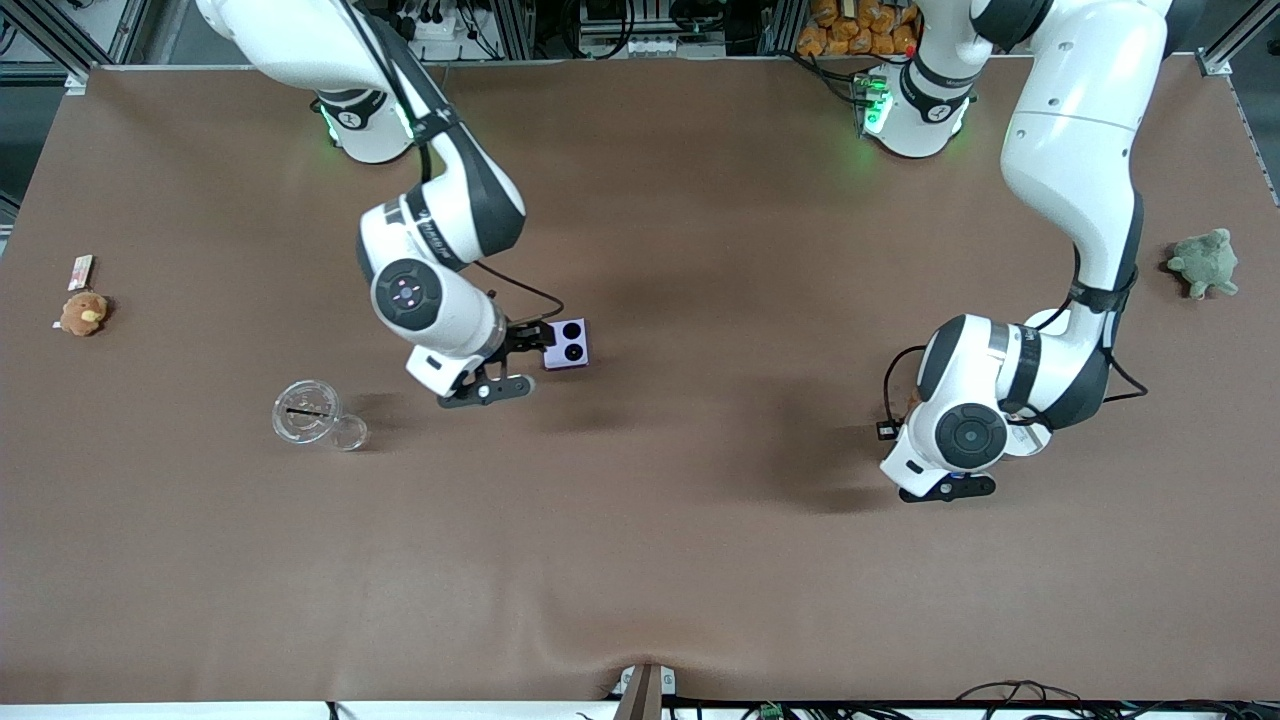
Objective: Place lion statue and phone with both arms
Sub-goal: 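Grasp the white phone with the right gripper while the left gripper lowers, then set the lion statue down beside the lamp and open the left gripper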
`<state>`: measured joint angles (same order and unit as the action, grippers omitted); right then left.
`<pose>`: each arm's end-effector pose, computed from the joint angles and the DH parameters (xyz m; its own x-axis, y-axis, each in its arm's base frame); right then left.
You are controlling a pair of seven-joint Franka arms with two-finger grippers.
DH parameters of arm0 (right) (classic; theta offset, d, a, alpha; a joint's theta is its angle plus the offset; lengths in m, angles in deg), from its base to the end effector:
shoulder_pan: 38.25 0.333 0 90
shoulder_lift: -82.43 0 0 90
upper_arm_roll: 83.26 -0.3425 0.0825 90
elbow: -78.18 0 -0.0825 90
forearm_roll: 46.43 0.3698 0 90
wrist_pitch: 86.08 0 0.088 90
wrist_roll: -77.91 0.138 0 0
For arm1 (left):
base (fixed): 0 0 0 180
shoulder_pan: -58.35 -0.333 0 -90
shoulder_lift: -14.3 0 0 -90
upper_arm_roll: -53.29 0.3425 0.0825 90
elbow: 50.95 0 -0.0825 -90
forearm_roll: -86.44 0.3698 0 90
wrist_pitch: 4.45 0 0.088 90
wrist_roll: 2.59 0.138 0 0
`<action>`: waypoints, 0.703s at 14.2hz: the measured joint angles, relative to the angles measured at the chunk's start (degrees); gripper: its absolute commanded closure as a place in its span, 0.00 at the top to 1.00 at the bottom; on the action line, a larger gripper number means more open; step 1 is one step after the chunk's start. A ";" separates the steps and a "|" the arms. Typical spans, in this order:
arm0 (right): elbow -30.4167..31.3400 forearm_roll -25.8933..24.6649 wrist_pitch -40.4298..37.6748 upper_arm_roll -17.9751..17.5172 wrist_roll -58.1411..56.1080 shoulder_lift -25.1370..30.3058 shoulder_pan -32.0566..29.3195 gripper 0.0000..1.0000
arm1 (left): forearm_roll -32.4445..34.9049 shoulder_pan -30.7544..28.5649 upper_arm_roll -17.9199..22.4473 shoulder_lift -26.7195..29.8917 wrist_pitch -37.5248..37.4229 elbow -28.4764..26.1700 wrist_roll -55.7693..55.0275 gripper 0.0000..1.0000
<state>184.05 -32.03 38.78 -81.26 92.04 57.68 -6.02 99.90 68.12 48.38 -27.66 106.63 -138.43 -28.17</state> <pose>0.5338 0.3307 0.2867 0.9789 0.1380 -0.1509 0.1167 -0.9830 -0.1421 0.6556 -0.1408 0.2048 0.9667 0.1103 -0.2311 0.0511 -0.9674 -0.2482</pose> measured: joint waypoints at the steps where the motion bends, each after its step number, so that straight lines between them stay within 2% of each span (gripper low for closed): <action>1: 1.57 1.09 2.29 0.00 0.08 -0.06 0.93 1.00 | 0.00 0.03 -0.16 -0.13 0.34 -0.01 0.16 0.00; 4: 4.75 1.60 8.37 -0.02 2.46 -1.39 4.09 1.00 | 0.01 0.14 -0.42 -0.21 1.46 -0.13 0.21 0.00; 8: 8.75 1.63 16.41 0.00 3.19 -3.82 6.06 1.00 | 0.01 -0.33 -0.27 -0.29 8.82 -0.22 0.21 0.00; 10: 9.19 1.64 18.19 0.00 3.26 -4.89 6.40 1.00 | 0.01 -0.26 -0.47 -0.30 9.95 -0.22 0.15 0.00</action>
<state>193.24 -30.39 56.97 -81.26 95.30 52.79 0.38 99.91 67.85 47.91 -27.96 116.57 -138.65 -28.02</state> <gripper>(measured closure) 0.000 0.634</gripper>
